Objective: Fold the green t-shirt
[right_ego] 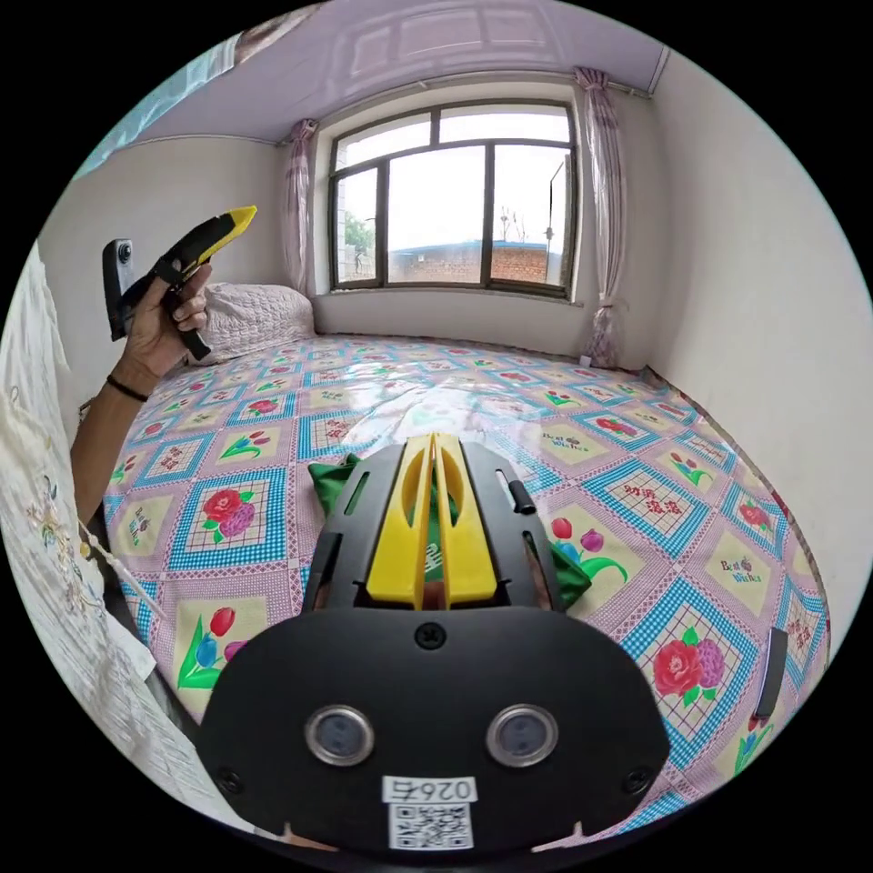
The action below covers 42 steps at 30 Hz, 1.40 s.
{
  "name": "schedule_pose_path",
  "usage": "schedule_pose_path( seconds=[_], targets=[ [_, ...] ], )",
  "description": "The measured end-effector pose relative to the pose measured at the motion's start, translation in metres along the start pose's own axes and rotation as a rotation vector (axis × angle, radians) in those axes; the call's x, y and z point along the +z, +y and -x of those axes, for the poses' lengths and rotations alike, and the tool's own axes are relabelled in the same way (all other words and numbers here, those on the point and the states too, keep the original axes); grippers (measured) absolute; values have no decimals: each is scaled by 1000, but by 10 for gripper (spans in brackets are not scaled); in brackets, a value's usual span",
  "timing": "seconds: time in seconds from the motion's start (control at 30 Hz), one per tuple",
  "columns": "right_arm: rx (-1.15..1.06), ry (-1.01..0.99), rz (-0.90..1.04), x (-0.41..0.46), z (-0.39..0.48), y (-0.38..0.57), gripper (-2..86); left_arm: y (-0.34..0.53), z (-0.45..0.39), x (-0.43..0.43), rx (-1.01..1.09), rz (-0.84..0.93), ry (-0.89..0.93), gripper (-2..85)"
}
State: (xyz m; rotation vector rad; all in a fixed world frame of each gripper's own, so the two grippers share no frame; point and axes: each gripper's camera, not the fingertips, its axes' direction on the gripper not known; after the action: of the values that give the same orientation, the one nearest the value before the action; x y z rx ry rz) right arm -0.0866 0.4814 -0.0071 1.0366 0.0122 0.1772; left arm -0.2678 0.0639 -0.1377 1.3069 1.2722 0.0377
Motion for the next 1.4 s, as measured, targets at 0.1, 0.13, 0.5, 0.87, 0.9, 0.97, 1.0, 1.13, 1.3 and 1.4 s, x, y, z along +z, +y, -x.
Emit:
schedule_pose_path(
  seconds=[0.1, 0.13, 0.5, 0.87, 0.9, 0.97, 1.0, 1.13, 1.3, 1.4],
  targets=[
    [30, 62, -162, -55, 3, -12, -10, -21, -7, -31, -51, -142, 122, 52],
    [44, 74, -228, -77, 1, -17, -11, -26, -3, -45, -93, -232, 183, 56],
    [-42, 224, -251, -150, -70, -41, -10, -42, -53, -18, -324, -28, 46, 7],
    [70, -311, 504, 102, -273, 3, 60, 238, -65, 165, -1050, 653, -35, 160],
    [94, -341, 525, 112, -282, 2, 61, 251, -58, 170, -1103, 650, -37, 161],
    [179, -416, 582, 145, -315, -1, 64, 299, -30, 182, -1273, 623, -40, 167],
    [198, -425, 589, 151, -322, -2, 65, 310, -22, 184, -1313, 608, -42, 171],
    [272, -449, 626, 185, -359, -13, 87, 347, 21, 194, -1427, 539, -115, 196],
    [297, -496, 641, 211, -377, -27, 107, 362, 62, 218, -1441, 548, -170, 213],
    [275, -478, 642, 221, -377, -44, 105, 368, 83, 246, -1417, 590, -179, 210]
  ],
)
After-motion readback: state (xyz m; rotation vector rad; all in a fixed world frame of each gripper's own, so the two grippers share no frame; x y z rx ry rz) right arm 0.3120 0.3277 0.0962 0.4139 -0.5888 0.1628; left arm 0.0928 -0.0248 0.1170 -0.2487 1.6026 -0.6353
